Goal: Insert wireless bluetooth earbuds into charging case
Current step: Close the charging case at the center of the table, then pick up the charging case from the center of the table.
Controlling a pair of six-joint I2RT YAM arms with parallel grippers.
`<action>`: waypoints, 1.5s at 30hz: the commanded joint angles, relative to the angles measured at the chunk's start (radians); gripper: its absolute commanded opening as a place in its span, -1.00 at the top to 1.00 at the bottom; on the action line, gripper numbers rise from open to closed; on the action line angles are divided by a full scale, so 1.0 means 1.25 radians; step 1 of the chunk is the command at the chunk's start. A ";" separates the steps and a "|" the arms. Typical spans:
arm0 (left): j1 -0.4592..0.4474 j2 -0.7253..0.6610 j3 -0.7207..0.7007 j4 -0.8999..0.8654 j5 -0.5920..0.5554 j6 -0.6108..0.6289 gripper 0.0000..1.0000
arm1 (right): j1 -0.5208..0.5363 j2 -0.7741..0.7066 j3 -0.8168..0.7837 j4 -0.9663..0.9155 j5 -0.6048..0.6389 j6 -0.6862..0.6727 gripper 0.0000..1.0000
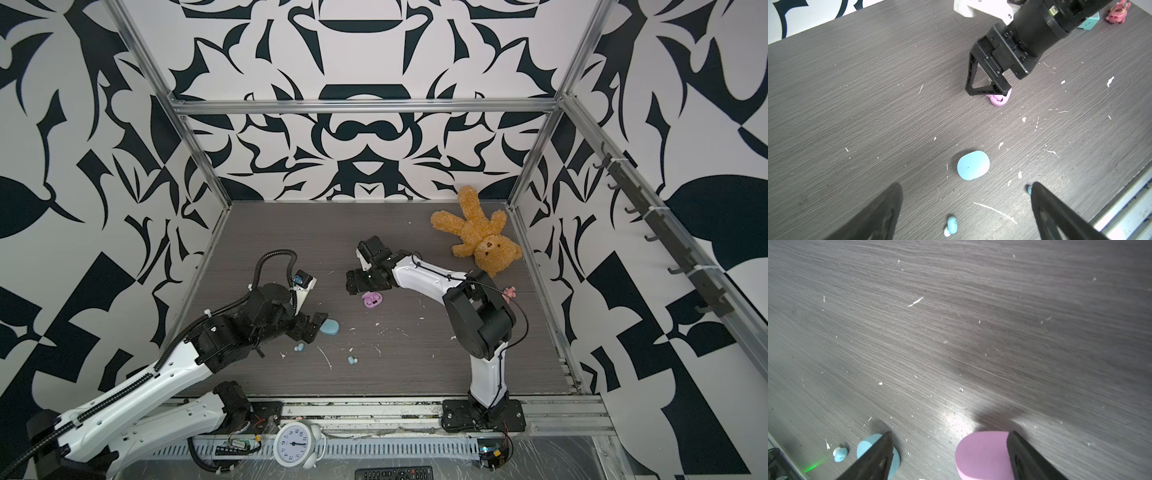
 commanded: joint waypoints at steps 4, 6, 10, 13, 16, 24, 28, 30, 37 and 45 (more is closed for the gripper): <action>0.003 0.003 -0.001 -0.004 0.004 0.005 -0.98 | 0.002 -0.067 -0.040 0.030 -0.009 0.031 -0.72; 0.003 0.003 -0.001 -0.004 0.003 0.006 -0.98 | 0.006 -0.097 -0.056 0.037 0.002 0.047 -0.70; 0.003 -0.005 -0.001 -0.005 -0.003 0.007 -0.98 | 0.023 -0.181 -0.103 0.039 0.051 0.077 -0.73; 0.003 -0.015 -0.001 -0.006 -0.014 0.005 -0.98 | 0.062 -0.222 -0.170 0.064 0.073 0.124 -0.77; 0.004 -0.029 -0.001 -0.008 -0.030 -0.001 -0.98 | 0.122 -0.274 -0.230 0.053 0.150 0.153 -0.87; 0.023 -0.052 0.030 -0.055 -0.092 -0.056 -0.98 | 0.325 -0.345 -0.320 0.020 0.291 0.243 -0.91; 0.026 -0.088 0.055 -0.100 -0.117 -0.082 -0.98 | 0.354 -0.332 -0.313 0.034 0.293 0.143 -0.92; 0.026 -0.114 0.065 -0.118 -0.121 -0.089 -0.98 | 0.355 -0.314 -0.294 0.039 0.295 0.062 -0.94; 0.026 -0.181 0.078 -0.189 -0.155 -0.130 -0.98 | 0.353 -0.152 -0.071 -0.092 0.282 -0.163 -0.94; 0.027 -0.266 0.006 -0.175 -0.223 -0.157 -0.98 | 0.351 -0.025 0.120 -0.246 0.310 -0.104 -1.00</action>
